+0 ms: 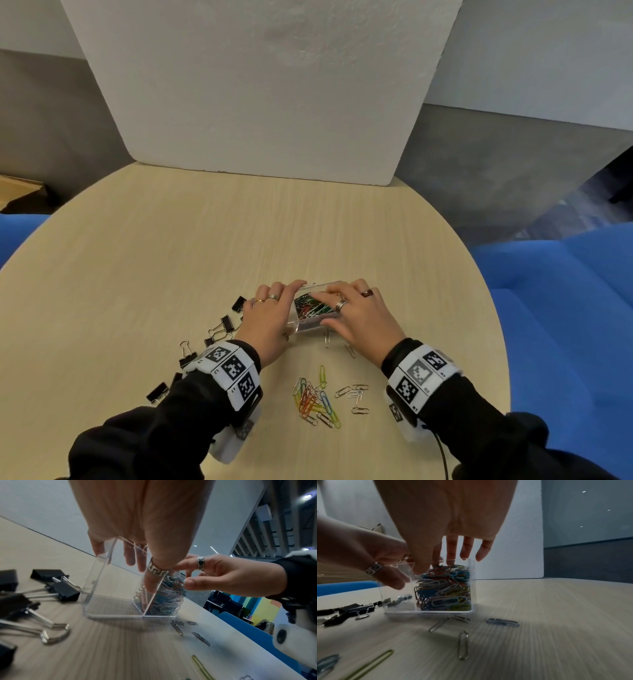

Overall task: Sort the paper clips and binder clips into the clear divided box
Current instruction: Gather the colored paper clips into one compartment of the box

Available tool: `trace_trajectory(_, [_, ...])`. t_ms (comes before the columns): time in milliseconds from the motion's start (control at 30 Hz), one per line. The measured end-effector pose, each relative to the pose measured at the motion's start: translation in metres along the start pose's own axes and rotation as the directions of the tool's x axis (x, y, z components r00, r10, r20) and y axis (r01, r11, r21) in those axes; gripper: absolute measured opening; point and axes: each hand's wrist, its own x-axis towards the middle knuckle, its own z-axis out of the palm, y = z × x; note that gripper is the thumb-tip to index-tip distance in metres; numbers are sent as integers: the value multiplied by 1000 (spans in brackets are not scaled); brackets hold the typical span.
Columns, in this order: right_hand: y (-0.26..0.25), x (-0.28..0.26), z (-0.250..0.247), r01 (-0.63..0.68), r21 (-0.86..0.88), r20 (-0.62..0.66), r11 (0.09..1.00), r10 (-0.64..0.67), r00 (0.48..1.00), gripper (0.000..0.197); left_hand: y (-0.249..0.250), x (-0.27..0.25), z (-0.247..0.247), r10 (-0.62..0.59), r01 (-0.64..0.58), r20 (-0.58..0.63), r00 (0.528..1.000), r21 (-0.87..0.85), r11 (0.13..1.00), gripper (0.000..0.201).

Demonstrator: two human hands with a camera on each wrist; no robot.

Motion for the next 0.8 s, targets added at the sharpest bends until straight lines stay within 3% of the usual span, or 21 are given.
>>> trace_trajectory(167, [-4, 0, 7, 18, -139, -18, 990, -21, 1000, 44, 0, 0, 0, -2, 2, 4, 1000, -11, 1000, 82])
trace_trajectory(267, [6, -5, 4, -10, -104, -63, 994, 3, 998, 33, 0, 0, 0, -4, 4, 9, 1000, -9, 1000, 82])
trace_trajectory(533, [12, -13, 9, 12, -131, -50, 991, -19, 999, 38, 1, 1, 1, -12, 12, -1, 1000, 9, 1000, 80])
trace_trajectory(700, [14, -21, 2, -63, 114, -188, 991, 84, 979, 30, 1, 4, -2, -12, 12, 6, 1000, 3, 1000, 81])
trace_trajectory(733, [15, -24, 4, -132, 192, -164, 972, 164, 973, 29, 1, 4, -3, -11, 11, 5, 1000, 4, 1000, 81])
trace_trajectory(800, [19, -33, 13, -316, 298, 28, 901, 323, 946, 28, 1, 6, -4, -12, 12, 6, 1000, 7, 1000, 81])
